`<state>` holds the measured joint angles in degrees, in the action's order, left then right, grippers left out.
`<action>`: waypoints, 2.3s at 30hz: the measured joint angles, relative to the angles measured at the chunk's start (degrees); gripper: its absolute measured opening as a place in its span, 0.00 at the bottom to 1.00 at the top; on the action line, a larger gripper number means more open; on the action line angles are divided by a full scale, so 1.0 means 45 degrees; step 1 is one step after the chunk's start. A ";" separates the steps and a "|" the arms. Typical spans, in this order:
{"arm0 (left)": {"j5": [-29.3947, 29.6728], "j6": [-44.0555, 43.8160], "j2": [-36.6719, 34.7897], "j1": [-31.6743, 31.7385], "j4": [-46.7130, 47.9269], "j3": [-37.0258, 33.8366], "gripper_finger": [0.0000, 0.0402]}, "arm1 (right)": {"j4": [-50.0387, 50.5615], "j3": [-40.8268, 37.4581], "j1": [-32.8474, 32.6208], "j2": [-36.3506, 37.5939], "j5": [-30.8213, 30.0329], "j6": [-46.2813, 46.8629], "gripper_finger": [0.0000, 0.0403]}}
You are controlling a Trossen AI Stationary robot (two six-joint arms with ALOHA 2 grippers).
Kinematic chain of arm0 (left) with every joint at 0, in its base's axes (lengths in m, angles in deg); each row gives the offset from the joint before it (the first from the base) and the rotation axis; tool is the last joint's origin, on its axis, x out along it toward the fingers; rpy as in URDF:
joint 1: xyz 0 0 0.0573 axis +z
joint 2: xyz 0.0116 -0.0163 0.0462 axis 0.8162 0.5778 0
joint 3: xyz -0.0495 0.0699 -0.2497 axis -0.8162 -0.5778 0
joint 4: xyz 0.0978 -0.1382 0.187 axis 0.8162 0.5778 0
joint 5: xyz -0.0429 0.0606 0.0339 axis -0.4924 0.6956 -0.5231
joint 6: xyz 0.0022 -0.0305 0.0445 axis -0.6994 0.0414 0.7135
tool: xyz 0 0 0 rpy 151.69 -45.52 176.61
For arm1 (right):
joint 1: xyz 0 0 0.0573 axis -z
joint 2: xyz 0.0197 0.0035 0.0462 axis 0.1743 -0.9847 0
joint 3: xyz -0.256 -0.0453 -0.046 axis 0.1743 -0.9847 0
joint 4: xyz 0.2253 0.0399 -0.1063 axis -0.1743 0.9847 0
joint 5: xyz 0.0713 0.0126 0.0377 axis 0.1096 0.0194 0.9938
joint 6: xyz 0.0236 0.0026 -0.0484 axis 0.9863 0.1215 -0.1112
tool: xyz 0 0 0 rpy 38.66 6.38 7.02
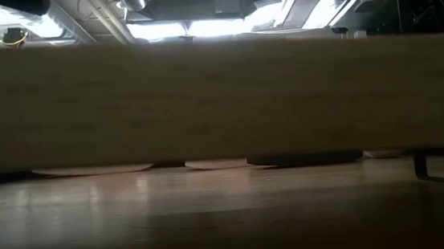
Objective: Pick and place slides into the shelf
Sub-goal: Put the left black slide on the shelf
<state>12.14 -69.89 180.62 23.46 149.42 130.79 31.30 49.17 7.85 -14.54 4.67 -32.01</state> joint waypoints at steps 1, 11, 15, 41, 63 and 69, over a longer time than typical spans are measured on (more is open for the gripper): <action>0.0000 0.0000 0.0000 0.0000 0.0000 0.0000 0.00 | -0.0001 0.0000 -0.0001 0.0000 0.0000 0.0000 0.04; 0.0188 0.0010 0.0000 0.0000 0.0013 -0.0005 0.02 | 0.0002 0.0000 -0.0003 0.0000 0.0000 0.0005 0.04; 0.0511 0.0015 0.0005 -0.0010 0.0029 -0.0010 0.03 | 0.0002 0.0000 -0.0001 0.0000 -0.0005 -0.0005 0.04; 0.0693 -0.0957 0.0010 -0.0015 0.0324 -0.1209 0.03 | -0.0001 0.0000 0.0002 0.0000 -0.0005 0.0000 0.04; 0.0447 -0.3751 0.0010 0.0000 0.0380 -0.1224 0.03 | 0.0002 0.0000 0.0000 0.0000 -0.0005 -0.0124 0.04; 0.0607 -0.3689 0.0010 -0.0005 0.0398 -0.1224 0.03 | 0.0001 0.0000 -0.0002 0.0000 -0.0005 -0.0291 0.04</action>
<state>14.87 -86.49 180.67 23.44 151.21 125.28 31.30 49.17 7.85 -14.54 4.65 -33.32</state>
